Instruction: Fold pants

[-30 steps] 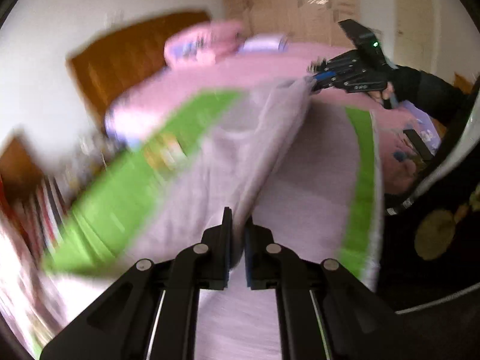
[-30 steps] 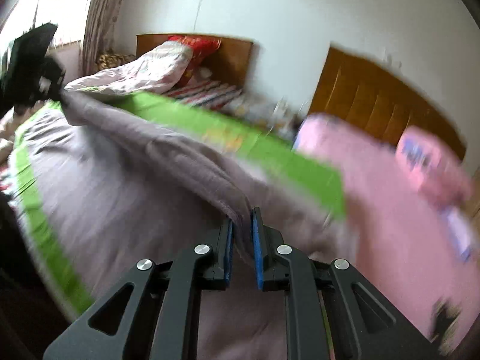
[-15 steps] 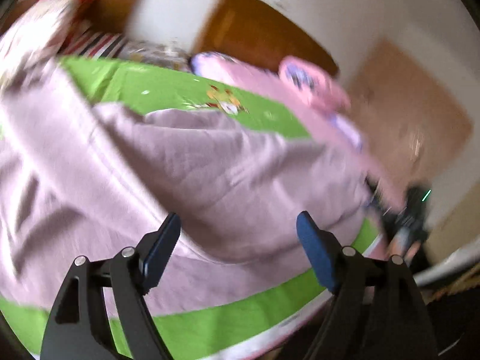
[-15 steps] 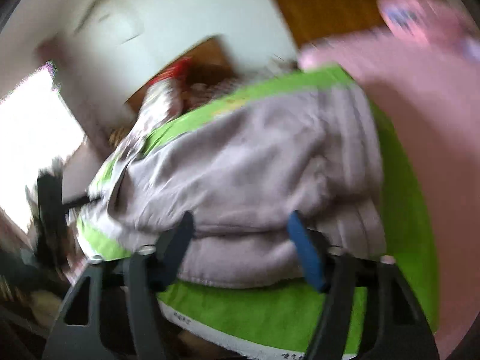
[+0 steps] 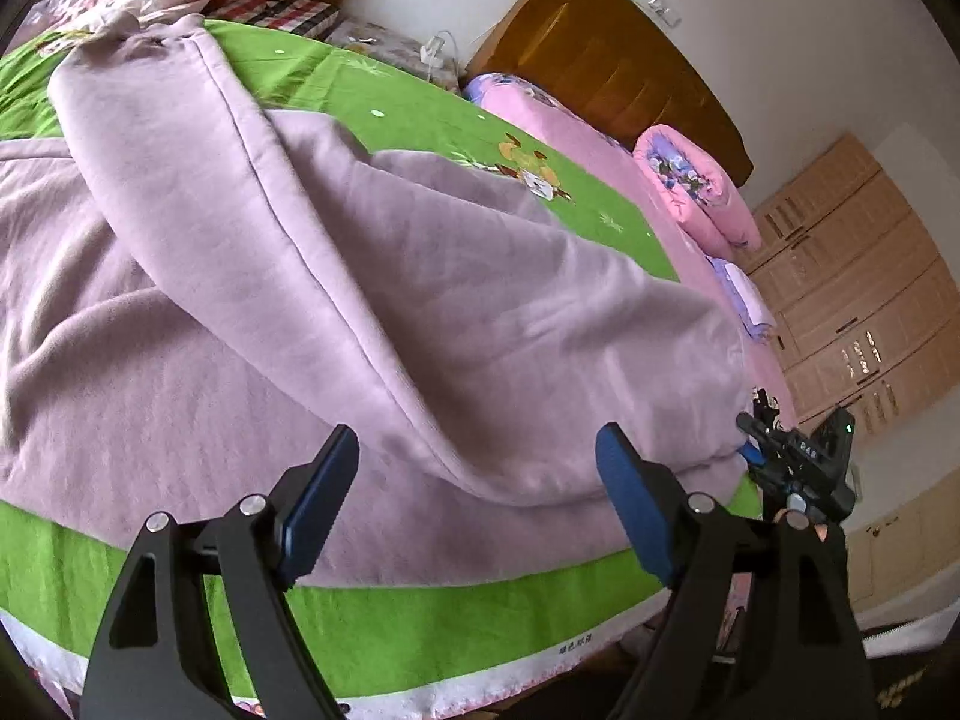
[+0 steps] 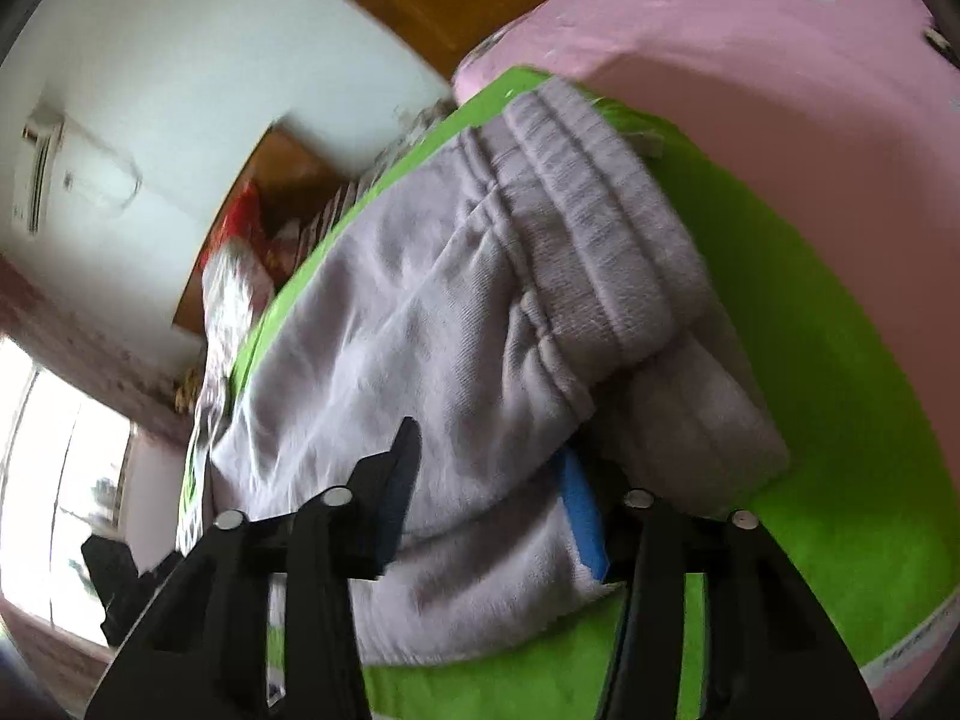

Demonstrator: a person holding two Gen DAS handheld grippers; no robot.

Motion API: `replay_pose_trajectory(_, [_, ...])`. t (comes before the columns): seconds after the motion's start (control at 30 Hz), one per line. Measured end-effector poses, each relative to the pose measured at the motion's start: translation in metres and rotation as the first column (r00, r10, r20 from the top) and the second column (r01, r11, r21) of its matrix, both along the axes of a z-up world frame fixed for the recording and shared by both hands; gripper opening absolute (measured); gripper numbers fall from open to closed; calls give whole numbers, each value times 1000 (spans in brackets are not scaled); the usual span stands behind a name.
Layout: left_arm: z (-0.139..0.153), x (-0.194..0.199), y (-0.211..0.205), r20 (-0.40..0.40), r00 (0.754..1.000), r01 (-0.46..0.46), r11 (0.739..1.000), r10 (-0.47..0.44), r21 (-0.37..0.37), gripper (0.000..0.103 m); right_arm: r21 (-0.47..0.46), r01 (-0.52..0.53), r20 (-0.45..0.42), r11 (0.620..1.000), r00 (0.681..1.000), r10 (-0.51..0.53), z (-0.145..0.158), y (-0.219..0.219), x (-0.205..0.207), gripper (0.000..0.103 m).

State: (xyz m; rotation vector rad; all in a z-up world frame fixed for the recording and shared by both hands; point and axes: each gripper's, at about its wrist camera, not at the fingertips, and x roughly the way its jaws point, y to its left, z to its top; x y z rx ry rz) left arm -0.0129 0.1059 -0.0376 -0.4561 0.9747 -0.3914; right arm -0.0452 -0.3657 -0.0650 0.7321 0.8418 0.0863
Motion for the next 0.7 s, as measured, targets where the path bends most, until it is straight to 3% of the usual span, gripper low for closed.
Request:
replay_pose_trajectory(0.03, [0, 3, 1, -5, 1000, -6, 1000, 6, 7, 86, -7, 24, 4, 1000, 1000, -24, -2, -1, -3, 27])
replay_pose_trajectory(0.1, [-1, 8, 4, -14, 1000, -3, 1000, 3, 7, 88, 22, 64, 20, 998, 998, -65, -8, -4, -10, 23])
replay_pose_trajectory(0.23, [-15, 35, 0, -108, 994, 2, 994, 10, 110, 87, -31, 109, 13, 994, 994, -109, -6, 2, -9, 23])
replay_pose_trajectory(0.3, [-15, 41, 2, -108, 994, 5, 995, 7, 103, 85, -61, 124, 10, 990, 992, -124, -5, 8, -8, 23])
replay_pose_trajectory(0.4, [-15, 51, 14, -88, 995, -37, 986, 52, 161, 8, -100, 124, 11, 987, 992, -123, -1, 14, -6, 19])
replay_pose_trajectory(0.47, [-14, 50, 24, -69, 997, -27, 996, 33, 88, 6, -125, 117, 26, 985, 993, -115, 7, 17, -5, 15])
replay_pose_trajectory(0.57, [19, 33, 36, 96, 995, -24, 999, 20, 37, 5, -117, 104, 95, 988, 991, -93, 36, 21, -11, 12])
replay_pose_trajectory(0.63, [51, 10, 45, 194, 981, -33, 999, 24, 42, 5, -105, 85, 145, 991, 987, -70, 59, 22, -17, 11])
replay_pose_trajectory(0.7, [61, -7, 53, 224, 975, -21, 999, 9, 50, 5, -115, 70, 152, 991, 987, -52, 68, 23, -27, 11])
